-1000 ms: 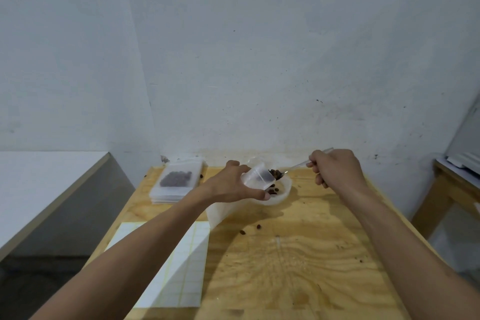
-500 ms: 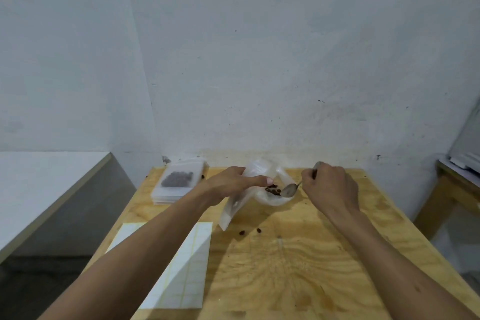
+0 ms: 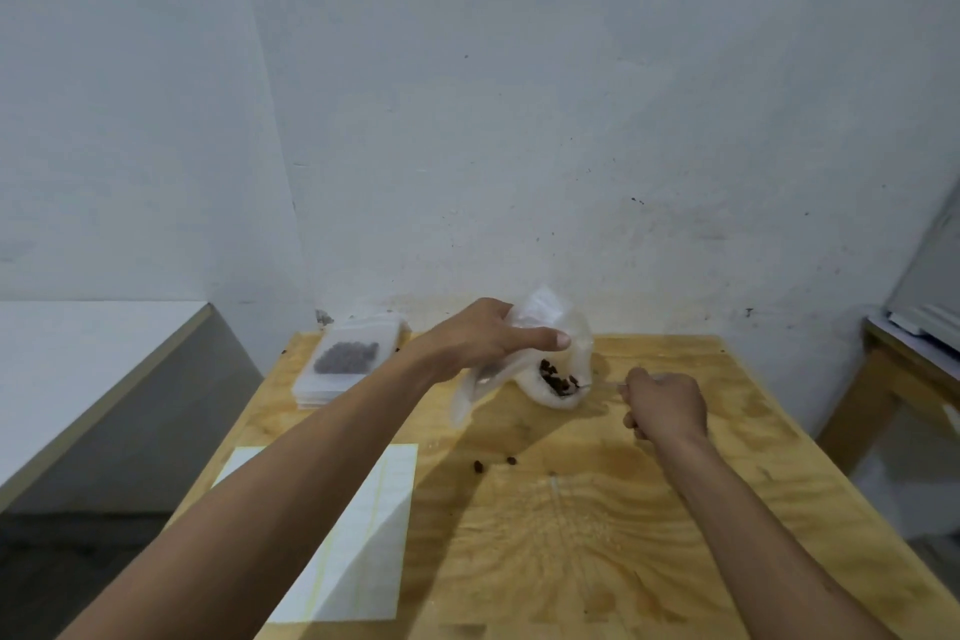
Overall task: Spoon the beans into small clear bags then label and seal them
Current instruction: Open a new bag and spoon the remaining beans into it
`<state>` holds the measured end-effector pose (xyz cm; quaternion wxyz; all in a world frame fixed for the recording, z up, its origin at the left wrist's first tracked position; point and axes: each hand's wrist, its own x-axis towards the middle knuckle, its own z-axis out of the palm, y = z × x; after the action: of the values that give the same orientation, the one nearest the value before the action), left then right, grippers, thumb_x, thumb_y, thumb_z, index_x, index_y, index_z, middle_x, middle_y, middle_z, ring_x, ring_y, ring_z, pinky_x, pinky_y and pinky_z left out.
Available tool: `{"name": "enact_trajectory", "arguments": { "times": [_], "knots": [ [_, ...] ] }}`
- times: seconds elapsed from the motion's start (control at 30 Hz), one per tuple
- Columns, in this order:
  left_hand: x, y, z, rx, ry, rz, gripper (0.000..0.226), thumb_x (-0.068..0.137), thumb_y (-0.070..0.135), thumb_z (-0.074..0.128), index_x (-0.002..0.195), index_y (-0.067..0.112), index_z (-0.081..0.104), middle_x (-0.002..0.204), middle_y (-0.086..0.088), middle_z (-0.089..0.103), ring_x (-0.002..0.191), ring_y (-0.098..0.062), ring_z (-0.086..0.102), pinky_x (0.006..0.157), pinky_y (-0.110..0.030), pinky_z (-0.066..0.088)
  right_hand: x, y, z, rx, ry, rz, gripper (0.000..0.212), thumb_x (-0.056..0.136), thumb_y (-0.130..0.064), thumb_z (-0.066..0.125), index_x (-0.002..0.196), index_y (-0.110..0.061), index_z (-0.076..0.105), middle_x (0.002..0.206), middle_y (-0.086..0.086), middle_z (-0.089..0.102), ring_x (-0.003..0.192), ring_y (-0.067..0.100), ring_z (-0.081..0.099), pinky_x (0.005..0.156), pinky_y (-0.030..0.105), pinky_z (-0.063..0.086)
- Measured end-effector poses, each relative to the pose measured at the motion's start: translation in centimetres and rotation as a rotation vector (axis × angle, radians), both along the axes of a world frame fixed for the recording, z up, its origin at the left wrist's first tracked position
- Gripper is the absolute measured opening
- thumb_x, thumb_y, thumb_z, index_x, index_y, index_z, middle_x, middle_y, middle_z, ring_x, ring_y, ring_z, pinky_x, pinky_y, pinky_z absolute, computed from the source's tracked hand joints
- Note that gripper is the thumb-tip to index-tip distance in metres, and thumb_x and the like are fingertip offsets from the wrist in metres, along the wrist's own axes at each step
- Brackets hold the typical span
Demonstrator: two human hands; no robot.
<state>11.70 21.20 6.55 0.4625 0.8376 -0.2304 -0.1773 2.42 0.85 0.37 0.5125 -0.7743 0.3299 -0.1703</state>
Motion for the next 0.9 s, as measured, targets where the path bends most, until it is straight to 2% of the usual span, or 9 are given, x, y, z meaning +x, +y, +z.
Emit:
{"name": "enact_trajectory", "arguments": {
  "times": [0.1, 0.2, 0.3, 0.37, 0.5, 0.57, 0.7, 0.8, 0.9],
  "knots": [
    [0.2, 1.1, -1.0, 0.05, -0.004, 0.019, 0.041, 0.074, 0.056, 0.085, 0.086, 0.018, 0.076, 0.072, 0.013, 0.068, 0.066, -0.006, 0.061, 0.065, -0.02, 0.043, -0.1, -0.2, -0.2, 0.162, -0.02, -0.012, 0.029, 0.095, -0.017, 0.054, 0.08, -0.001, 0.073, 0.058, 0.01, 0.063, 0.054, 0.026, 0.054, 0.058, 0.037, 0.045],
    [0.2, 2.1, -2.0, 0.093, -0.02, 0.063, 0.034, 0.074, 0.059, 0.083, 0.079, 0.027, 0.073, 0.066, 0.015, 0.064, 0.06, -0.006, 0.057, 0.062, -0.022, 0.041, -0.1, -0.4, 0.2, 0.213, -0.05, -0.022, 0.026, 0.092, -0.016, 0.056, 0.081, 0.0, 0.074, 0.06, 0.007, 0.063, 0.055, 0.025, 0.055, 0.057, 0.037, 0.045],
    [0.2, 3.1, -2.8, 0.159, -0.058, 0.067, 0.046, 0.07, 0.068, 0.08, 0.09, 0.028, 0.073, 0.086, 0.007, 0.072, 0.08, -0.014, 0.067, 0.077, -0.032, 0.051, -0.1, -0.6, 1.1, 0.19, -0.083, -0.008, 0.025, 0.092, -0.015, 0.057, 0.081, 0.001, 0.073, 0.062, 0.004, 0.063, 0.05, 0.023, 0.054, 0.054, 0.035, 0.044],
    [0.2, 3.5, -3.2, 0.204, -0.08, 0.052, 0.057, 0.069, 0.071, 0.079, 0.101, 0.025, 0.07, 0.101, 0.003, 0.073, 0.095, -0.018, 0.068, 0.09, -0.037, 0.053, -0.1, -0.8, 1.9, 0.142, -0.105, 0.002, 0.025, 0.092, -0.016, 0.058, 0.079, 0.0, 0.072, 0.063, 0.004, 0.063, 0.049, 0.023, 0.054, 0.053, 0.034, 0.044],
    [0.1, 4.1, -3.5, 0.232, -0.078, 0.03, 0.075, 0.062, 0.077, 0.079, 0.115, 0.025, 0.067, 0.112, 0.008, 0.07, 0.105, -0.016, 0.065, 0.099, -0.039, 0.052, 0.1, -1.1, 4.0, 0.043, -0.151, 0.001, 0.029, 0.092, -0.02, 0.06, 0.07, -0.005, 0.072, 0.059, 0.007, 0.064, 0.051, 0.026, 0.057, 0.055, 0.036, 0.046],
    [0.1, 4.2, -3.5, 0.231, -0.064, 0.033, 0.088, 0.054, 0.082, 0.078, 0.122, 0.026, 0.066, 0.119, 0.007, 0.069, 0.11, -0.018, 0.064, 0.104, -0.043, 0.05, 0.3, -1.0, 5.0, 0.035, -0.167, 0.037, 0.029, 0.092, -0.021, 0.061, 0.072, -0.004, 0.072, 0.063, 0.007, 0.065, 0.049, 0.024, 0.057, 0.052, 0.034, 0.044],
    [-0.5, 3.8, -3.5, 0.179, -0.009, 0.017, 0.097, 0.047, 0.084, 0.081, 0.128, 0.033, 0.065, 0.128, 0.011, 0.066, 0.119, -0.016, 0.061, 0.109, -0.045, 0.047, 0.5, 0.3, 6.5, -0.04, -0.168, 0.192, 0.029, 0.094, -0.023, 0.062, 0.077, -0.004, 0.076, 0.062, 0.002, 0.066, 0.046, 0.018, 0.058, 0.05, 0.031, 0.044],
    [-0.8, 3.6, -3.4, 0.153, 0.016, 0.029, 0.085, 0.054, 0.079, 0.082, 0.124, 0.034, 0.067, 0.125, 0.011, 0.068, 0.116, -0.015, 0.062, 0.108, -0.044, 0.048, 0.5, 1.4, 7.2, -0.219, -0.177, 0.323, 0.031, 0.098, -0.024, 0.059, 0.079, -0.006, 0.075, 0.065, 0.004, 0.069, 0.045, 0.015, 0.061, 0.05, 0.031, 0.048],
    [-0.7, 3.8, -3.0, 0.128, 0.017, 0.039, 0.066, 0.061, 0.073, 0.081, 0.11, 0.03, 0.072, 0.111, 0.005, 0.074, 0.105, -0.018, 0.069, 0.102, -0.045, 0.053, 0.8, 1.6, 7.3, -0.456, -0.244, 0.224, 0.036, 0.097, -0.026, 0.055, 0.073, -0.004, 0.07, 0.061, 0.014, 0.066, 0.054, 0.032, 0.065, 0.053, 0.039, 0.053]
  ]
}}
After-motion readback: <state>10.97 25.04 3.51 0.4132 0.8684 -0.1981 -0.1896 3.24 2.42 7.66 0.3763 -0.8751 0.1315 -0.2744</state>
